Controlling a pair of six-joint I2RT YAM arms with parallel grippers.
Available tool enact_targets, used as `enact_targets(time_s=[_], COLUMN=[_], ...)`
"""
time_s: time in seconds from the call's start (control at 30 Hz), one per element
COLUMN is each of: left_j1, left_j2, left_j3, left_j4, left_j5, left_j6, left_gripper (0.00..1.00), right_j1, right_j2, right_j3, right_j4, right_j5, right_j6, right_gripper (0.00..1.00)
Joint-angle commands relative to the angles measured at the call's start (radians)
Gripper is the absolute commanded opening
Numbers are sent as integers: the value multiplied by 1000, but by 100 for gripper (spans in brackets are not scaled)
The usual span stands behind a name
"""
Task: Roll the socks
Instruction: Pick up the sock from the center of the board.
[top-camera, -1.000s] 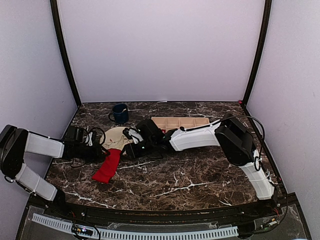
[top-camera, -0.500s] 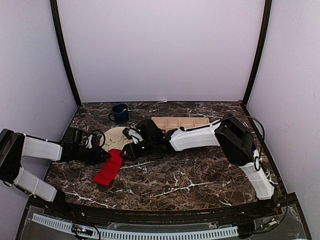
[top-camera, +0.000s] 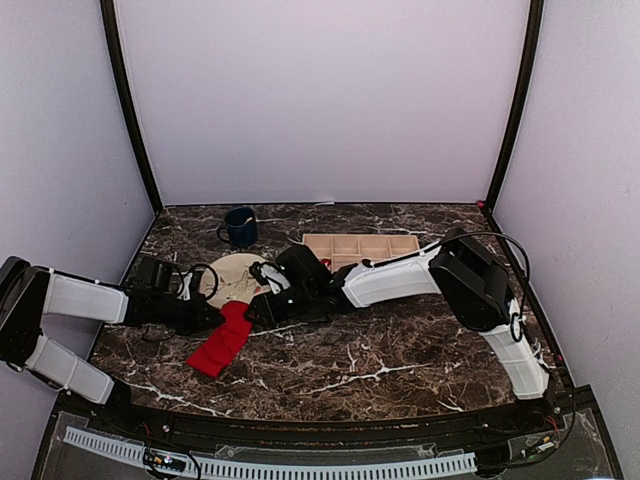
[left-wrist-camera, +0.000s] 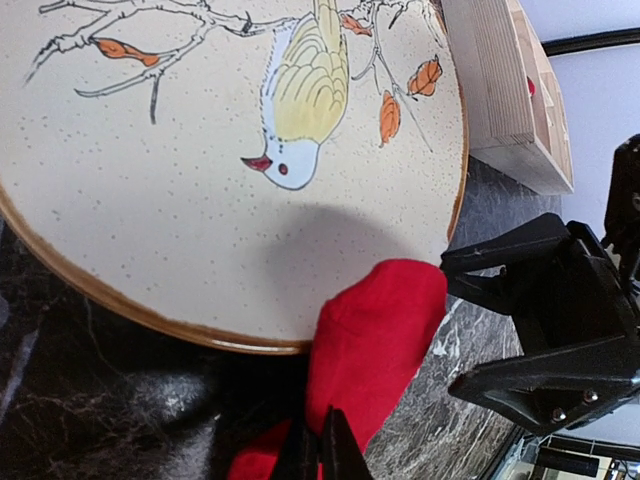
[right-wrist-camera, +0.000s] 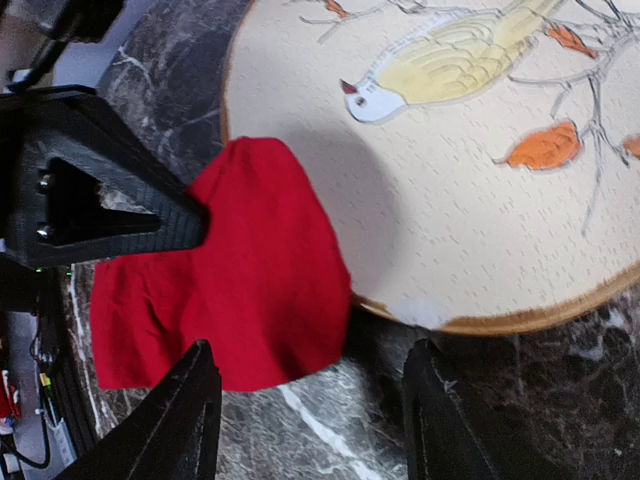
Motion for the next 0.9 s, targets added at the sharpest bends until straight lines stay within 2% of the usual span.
enact_targets(time_s=[0.0,0.13,0.27,0.5,0.7,0.87], left_j1=[-33,-75,-108,-177,-236,-243], left_j2=[-30,-112,-161,-29,92,145], left_j3=[33,64,113,244,319,350], left_j4=[-47,-89,-101,-137,-96,-17], left_j5=[-31,-103,-98,20,148,285], left_j6=[16,33,41,114,167,178], left_gripper=[0,0,0,0,0,0], right_j1=[-2,-4,-10,-25,-42,-72], right_j2=[-73,-138,-228,-373,-452,-480], right_j3=[-65,-138,-248,-464,-644,-777], right_j4=[-5,-6,22,142,363,572], right_j5=[43,96,126,95,-18,-100], right_j6=[-15,-21,-11,44,137,259], right_gripper=[57,58,59,59,59,59])
